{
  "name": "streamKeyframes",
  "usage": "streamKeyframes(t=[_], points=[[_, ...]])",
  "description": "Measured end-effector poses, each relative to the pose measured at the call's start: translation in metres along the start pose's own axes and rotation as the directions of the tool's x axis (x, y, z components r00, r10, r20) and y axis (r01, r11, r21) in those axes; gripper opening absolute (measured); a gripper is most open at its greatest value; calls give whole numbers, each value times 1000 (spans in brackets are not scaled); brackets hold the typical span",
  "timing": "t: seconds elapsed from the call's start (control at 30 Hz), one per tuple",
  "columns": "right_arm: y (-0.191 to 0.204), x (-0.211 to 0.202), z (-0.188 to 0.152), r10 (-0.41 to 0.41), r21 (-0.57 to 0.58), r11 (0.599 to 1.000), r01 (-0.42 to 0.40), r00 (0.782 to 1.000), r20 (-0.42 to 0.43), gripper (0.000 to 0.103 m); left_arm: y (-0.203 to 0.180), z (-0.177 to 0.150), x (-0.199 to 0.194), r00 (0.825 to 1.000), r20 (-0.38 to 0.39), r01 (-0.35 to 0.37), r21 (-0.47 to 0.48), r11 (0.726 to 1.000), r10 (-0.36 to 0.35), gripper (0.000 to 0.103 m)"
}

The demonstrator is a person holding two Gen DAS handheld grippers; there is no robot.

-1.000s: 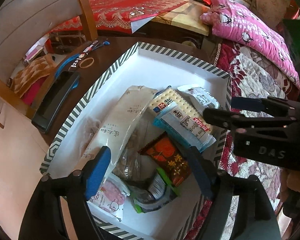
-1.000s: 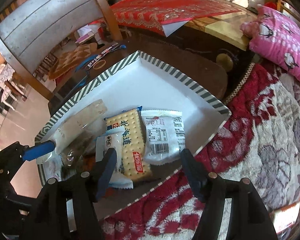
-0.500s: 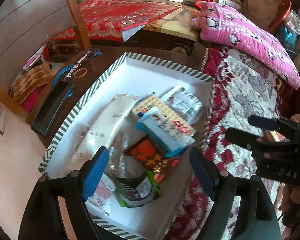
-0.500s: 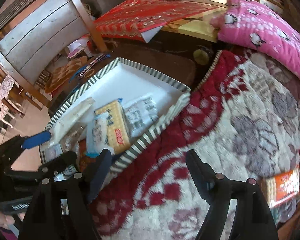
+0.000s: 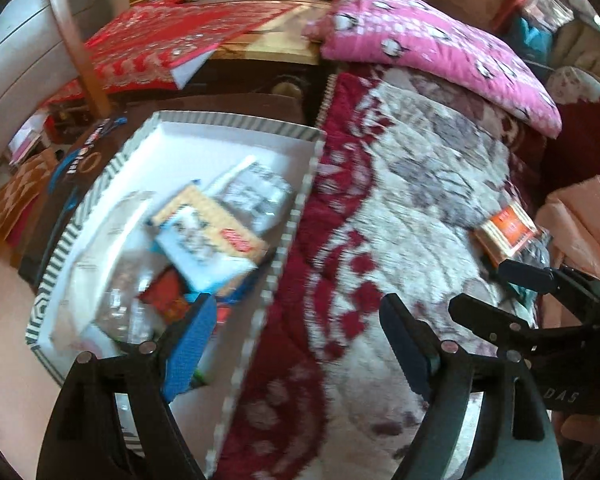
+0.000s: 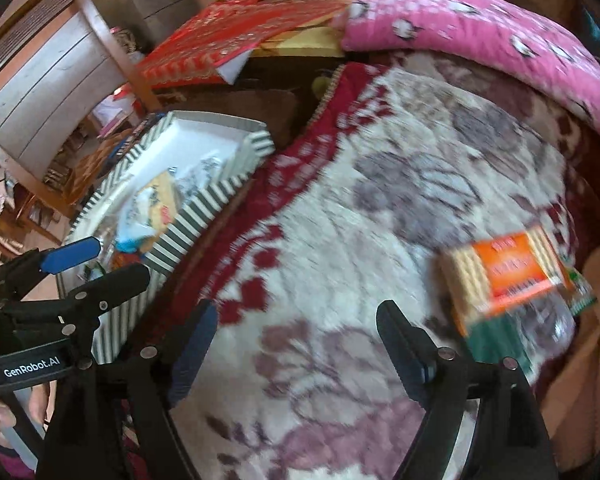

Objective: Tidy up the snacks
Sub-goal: 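Move both tools back to the remaining snacks on the blanket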

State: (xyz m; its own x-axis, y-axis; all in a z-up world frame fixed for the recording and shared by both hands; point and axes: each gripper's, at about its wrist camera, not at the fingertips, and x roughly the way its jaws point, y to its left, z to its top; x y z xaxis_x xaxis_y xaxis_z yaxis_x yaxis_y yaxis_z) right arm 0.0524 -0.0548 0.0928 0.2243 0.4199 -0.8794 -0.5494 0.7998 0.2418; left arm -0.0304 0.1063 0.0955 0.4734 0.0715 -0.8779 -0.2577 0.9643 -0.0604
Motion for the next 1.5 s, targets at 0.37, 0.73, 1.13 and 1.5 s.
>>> streamKeyframes(t=[0.37,0.73,1.13,1.5], points=[[-62,-40,-40,-77,123,990,73,997,28,88,-56,-3,12,998,-25,56,79,995,-54,83],[-119,-59,-73,-134,230,965,128,991,10,88,-112,3,27,989,-66,143,186,972,-132,83],[-147,-59,-85,-130,285,950,125,992,-2,88,-158,26,61,968,-122,246,291,925,-219,83],[-156,-54,-90,-118,301,946,118,993,-17,88,-206,46,101,930,-214,362,407,839,-298,83]])
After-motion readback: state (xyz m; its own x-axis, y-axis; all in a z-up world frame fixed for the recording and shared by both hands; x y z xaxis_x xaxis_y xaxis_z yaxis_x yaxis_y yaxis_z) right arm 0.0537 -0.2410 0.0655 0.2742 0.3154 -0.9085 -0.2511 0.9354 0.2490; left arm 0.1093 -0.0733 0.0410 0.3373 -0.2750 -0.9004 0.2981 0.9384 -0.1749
